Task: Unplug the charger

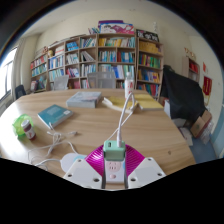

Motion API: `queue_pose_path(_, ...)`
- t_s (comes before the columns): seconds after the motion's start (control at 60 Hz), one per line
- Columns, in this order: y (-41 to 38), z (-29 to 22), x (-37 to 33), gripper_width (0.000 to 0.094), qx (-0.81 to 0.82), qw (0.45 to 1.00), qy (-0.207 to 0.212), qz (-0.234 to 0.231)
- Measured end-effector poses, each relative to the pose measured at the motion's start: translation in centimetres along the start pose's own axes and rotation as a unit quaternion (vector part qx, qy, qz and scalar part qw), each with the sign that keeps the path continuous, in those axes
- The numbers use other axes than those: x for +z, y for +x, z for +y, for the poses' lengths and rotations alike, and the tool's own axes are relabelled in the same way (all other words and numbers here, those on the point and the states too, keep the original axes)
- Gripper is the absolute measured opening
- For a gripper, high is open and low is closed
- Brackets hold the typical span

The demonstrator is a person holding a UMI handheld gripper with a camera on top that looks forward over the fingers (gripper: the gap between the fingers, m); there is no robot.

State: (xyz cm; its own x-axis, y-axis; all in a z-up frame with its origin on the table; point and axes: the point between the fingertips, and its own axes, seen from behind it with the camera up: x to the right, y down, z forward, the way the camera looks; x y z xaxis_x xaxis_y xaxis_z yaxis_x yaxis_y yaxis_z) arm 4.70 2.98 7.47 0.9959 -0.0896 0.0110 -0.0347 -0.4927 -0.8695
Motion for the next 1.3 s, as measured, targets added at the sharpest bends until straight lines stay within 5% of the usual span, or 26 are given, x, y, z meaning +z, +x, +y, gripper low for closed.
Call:
queue_pose_path(0.1,0.6,-8.5,-3.6,0.0244,-0.028,0.996,0.084,0.024)
queue_pose_path(0.267,2.0,-11.8,-8.4,0.0245,-0.049,0.992,0.095,0.061)
queue_pose_path(0.7,11.7,8.1,-6.5,0.0275,-0.037,0.974,-0.196,0.111)
queue_pose_path(0.867,12.7,11.5,-3.8,0.0306,-0.025,0.96,-0.271,0.062)
queue_pose_path(0.95,12.8,11.4,-2.5,0.0337,-0.019,0.962,-0.271,0.034)
queue_pose_path(1.017,12.7,11.4,-1.9,0.0386,-0.016,0.961,-0.277,0.011)
queue_pose_path(1.133,12.2,10.9,-1.9,0.0852,-0.01,0.961,-0.274,-0.035)
queue_pose_path(1.3,13.1,9.5,-4.6,0.0845,-0.009,0.965,-0.252,-0.076)
